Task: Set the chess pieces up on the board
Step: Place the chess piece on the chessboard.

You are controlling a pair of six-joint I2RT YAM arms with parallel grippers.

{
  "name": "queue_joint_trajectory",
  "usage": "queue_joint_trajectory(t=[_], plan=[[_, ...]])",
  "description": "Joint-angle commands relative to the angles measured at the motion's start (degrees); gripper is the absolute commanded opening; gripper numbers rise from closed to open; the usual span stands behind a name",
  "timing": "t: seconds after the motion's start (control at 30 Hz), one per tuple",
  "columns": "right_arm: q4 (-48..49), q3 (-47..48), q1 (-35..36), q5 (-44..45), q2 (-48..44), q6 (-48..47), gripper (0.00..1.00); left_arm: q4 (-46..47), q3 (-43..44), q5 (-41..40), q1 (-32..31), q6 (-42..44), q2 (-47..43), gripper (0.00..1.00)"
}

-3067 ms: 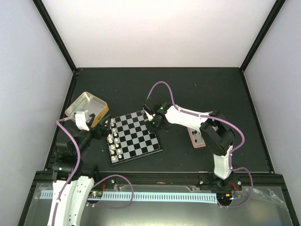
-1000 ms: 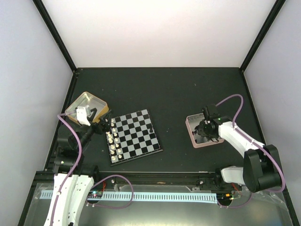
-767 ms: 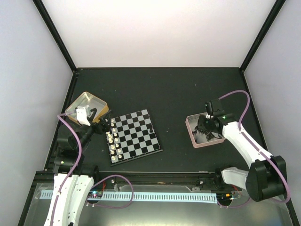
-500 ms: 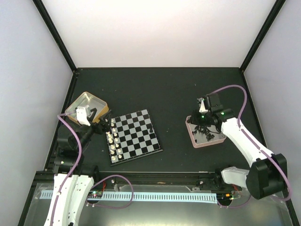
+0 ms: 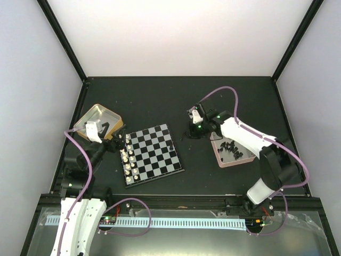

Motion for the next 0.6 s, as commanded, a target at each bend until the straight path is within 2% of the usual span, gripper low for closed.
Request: queue_joint_trajectory(t=[0.0,0.27,0.57], plan=[[-1.1,4.2,2.4,2.6,4.0,0.6,0.02,0.9,0.3,-0.6,0.4,0.6,-0.7,0.99],[-8.9,6.5,10.0,17.7,6.0,-2.1,0.02,0.9,0.3,-0.6,0.5,0.6,-0.9,0.99],[-9.3,8.6,16.6,20.9,9.7,-2.3,0.03,0.9,0.3,-0.6,0.5,0.7,-1.0,0.99]])
